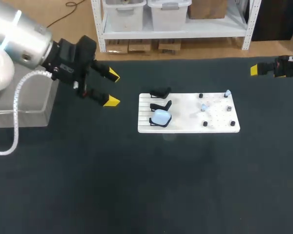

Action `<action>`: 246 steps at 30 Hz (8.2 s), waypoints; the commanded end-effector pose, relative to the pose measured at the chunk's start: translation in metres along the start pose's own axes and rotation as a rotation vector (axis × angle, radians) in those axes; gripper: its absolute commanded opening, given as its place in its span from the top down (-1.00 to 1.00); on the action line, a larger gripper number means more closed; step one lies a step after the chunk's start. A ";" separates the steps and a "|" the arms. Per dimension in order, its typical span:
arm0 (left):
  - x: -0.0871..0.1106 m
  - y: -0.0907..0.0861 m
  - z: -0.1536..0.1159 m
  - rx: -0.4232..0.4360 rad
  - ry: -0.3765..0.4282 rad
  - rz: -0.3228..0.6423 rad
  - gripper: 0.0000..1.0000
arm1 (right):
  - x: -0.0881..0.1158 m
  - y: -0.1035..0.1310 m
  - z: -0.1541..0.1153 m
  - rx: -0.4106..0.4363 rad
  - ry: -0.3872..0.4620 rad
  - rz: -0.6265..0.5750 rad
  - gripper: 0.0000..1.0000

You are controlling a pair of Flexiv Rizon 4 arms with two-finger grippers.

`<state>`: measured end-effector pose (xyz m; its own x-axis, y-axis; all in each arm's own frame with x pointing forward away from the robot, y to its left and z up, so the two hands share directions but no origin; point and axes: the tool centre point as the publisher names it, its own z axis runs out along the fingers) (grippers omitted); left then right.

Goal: Pick up each earbud case from the left stands, insert the matching earbuds, close the lid, and place the case in the box.

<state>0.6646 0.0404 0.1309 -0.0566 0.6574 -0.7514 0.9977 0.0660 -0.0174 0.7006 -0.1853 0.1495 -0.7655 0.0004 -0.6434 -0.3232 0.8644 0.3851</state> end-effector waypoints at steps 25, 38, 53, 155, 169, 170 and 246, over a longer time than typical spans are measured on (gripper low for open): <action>0.013 0.001 0.070 0.074 -0.118 0.052 -1.00 | 0.000 0.000 0.000 0.000 0.000 0.000 -1.00; 0.012 0.013 0.100 0.137 -0.132 0.071 -1.00 | 0.000 0.000 0.000 0.000 0.000 0.000 -1.00; 0.023 0.017 0.119 0.131 -0.133 0.051 -1.00 | 0.000 0.000 0.000 0.000 0.000 0.000 -1.00; 0.007 -0.017 0.135 0.139 -0.253 0.016 1.00 | 0.000 0.000 0.000 0.000 0.000 0.000 -1.00; -0.053 -0.018 0.081 0.060 -0.407 0.111 1.00 | 0.000 0.000 0.000 0.000 0.000 0.000 -1.00; -0.056 -0.018 0.079 0.056 -0.414 0.115 1.00 | 0.000 0.000 0.000 0.000 0.000 0.000 -1.00; -0.071 -0.037 0.059 0.115 -0.588 0.130 1.00 | 0.063 0.122 -0.007 0.069 0.148 -0.212 -1.00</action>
<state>0.6325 -0.0536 0.1480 0.0627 0.1329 -0.9892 0.9950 -0.0852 0.0516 0.6120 -0.0863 0.1605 -0.7601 -0.2553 -0.5975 -0.4969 0.8210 0.2812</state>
